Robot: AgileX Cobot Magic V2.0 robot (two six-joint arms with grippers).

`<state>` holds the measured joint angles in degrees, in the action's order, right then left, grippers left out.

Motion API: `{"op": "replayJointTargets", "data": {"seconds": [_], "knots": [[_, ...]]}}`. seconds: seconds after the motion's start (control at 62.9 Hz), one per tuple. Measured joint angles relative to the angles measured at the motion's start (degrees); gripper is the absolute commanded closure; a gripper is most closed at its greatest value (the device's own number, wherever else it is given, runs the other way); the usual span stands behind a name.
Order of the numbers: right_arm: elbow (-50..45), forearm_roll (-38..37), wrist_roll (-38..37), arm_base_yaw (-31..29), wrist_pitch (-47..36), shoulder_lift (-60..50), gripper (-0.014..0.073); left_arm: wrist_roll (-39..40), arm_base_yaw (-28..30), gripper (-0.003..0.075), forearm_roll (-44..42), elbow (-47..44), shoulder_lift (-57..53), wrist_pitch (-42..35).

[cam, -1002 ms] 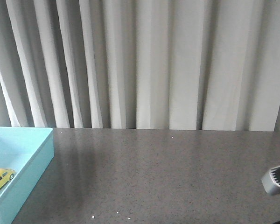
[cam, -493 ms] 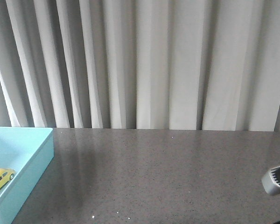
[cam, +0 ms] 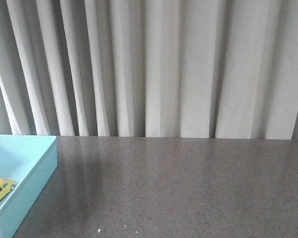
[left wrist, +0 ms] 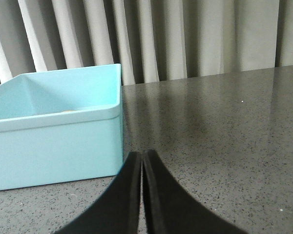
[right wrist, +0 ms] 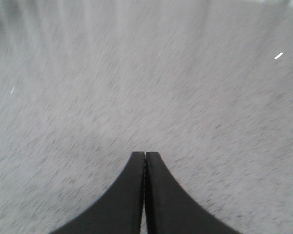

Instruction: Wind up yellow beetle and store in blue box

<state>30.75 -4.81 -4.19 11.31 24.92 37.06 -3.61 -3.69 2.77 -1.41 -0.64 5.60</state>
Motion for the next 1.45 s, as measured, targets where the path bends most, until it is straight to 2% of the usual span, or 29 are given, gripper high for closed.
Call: {"op": "replayJointTargets", "data": {"seconds": [0.223,0.446,0.668,1.448], "knots": [[-19.7,1.9,-0.4,-9.1,-15.3,-22.5,0.0601,0.0,0.0,0.0726,0.0,0.0,0.0,0.0],[-31.7,5.2,-0.7,-12.1,-17.4,-36.6,0.0601,0.0,0.0,0.0726,0.0,0.0,0.0,0.1],[-32.3,5.4,-0.3,-12.2,-19.7,-37.8,0.0601,0.0,0.0,0.0726,0.0,0.0,0.0,0.1],[-32.3,5.4,0.0,-12.2,-19.8,-37.8,0.0601,0.0,0.0,0.0726,0.0,0.0,0.0,0.1]]}}
